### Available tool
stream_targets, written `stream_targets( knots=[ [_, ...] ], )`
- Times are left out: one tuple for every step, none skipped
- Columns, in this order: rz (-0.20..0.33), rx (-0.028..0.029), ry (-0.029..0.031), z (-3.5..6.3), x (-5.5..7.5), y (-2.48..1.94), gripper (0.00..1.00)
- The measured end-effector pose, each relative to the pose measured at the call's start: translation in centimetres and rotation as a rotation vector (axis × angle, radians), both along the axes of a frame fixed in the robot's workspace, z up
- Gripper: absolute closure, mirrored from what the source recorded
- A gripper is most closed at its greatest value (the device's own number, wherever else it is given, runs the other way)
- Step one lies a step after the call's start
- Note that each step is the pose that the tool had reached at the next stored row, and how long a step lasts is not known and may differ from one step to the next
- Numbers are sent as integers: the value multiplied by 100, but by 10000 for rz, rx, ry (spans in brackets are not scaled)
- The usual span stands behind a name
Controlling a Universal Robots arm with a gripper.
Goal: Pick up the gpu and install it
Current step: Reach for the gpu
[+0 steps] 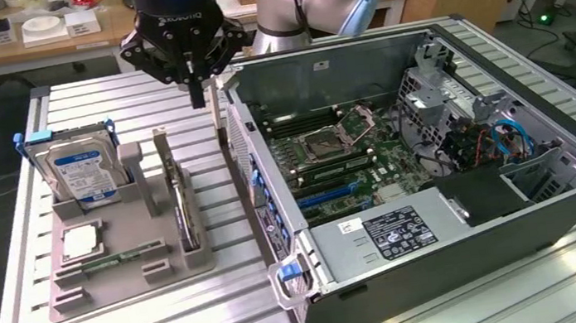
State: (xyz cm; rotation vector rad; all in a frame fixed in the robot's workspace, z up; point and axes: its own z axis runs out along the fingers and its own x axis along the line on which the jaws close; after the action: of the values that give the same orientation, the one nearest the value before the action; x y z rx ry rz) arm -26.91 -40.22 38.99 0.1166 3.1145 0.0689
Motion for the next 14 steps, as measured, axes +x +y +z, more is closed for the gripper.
stream_targets(
  knots=[
    [0,0,0,0,-14,0,89],
    [-1,-1,1,0,-27,-1,89],
    [0,0,0,-1,-40,-1,89],
    [0,0,0,-1,-54,-1,89],
    [0,0,1,-1,-68,-2,89],
    [0,-1,1,-1,-82,-2,89],
    [-1,0,0,-2,-95,-2,89],
    [-1,0,1,-2,-110,-3,89],
    [-1,-1,1,-2,-124,-3,89],
    [-1,-1,1,-2,-139,-3,89],
    [-1,0,0,-3,-152,-4,89],
    [-1,0,0,-3,-165,-4,89],
    [-1,-1,1,-3,-178,-4,89],
    [-1,-1,1,-3,-192,-5,89]
  ],
)
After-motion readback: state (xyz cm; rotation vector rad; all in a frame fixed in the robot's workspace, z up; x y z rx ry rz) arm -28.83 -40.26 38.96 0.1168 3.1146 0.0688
